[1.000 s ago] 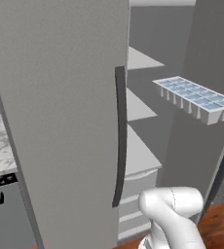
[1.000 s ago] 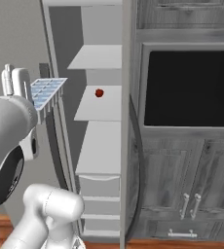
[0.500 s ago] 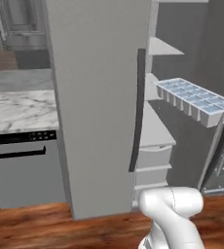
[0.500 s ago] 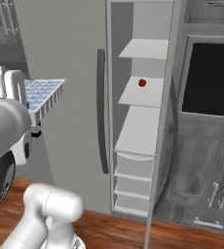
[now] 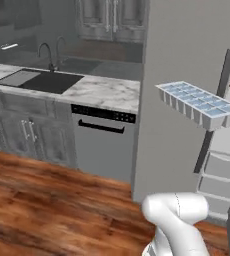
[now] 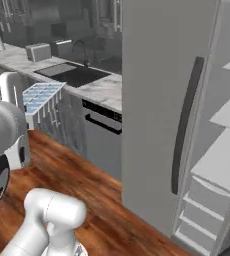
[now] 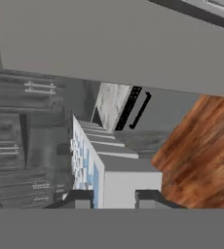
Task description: Open the freezer door, pick up the ice cube tray from the freezer, and place it on the dining counter.
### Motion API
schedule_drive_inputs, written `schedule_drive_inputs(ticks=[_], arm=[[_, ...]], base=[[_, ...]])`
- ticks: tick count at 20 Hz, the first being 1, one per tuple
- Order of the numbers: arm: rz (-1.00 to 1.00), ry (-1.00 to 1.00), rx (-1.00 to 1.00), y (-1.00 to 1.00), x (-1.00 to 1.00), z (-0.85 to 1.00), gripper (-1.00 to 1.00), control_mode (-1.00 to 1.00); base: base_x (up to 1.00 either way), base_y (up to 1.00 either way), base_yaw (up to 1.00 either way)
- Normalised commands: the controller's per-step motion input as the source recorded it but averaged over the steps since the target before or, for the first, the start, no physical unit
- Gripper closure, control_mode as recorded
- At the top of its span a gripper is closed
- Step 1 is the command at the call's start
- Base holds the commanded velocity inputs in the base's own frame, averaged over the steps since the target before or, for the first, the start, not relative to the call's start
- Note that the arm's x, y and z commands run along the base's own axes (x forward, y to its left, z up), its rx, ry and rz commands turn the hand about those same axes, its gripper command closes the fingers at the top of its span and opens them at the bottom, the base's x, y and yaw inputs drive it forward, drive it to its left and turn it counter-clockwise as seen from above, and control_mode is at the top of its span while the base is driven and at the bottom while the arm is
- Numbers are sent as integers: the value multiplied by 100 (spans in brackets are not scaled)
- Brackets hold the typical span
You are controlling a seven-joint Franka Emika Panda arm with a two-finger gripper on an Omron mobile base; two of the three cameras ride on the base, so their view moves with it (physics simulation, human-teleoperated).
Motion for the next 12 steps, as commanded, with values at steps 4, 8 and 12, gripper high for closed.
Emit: schedule_drive_inputs(ticks=[4, 8, 12], arm=[[0, 0, 0, 0, 0, 0, 100, 100], [0, 0, 0, 0, 0, 0, 100, 100], [0, 0, 0, 0, 0, 0, 100, 100]], base=[[-15, 37, 82], [-2, 17, 85], [22, -4, 83]])
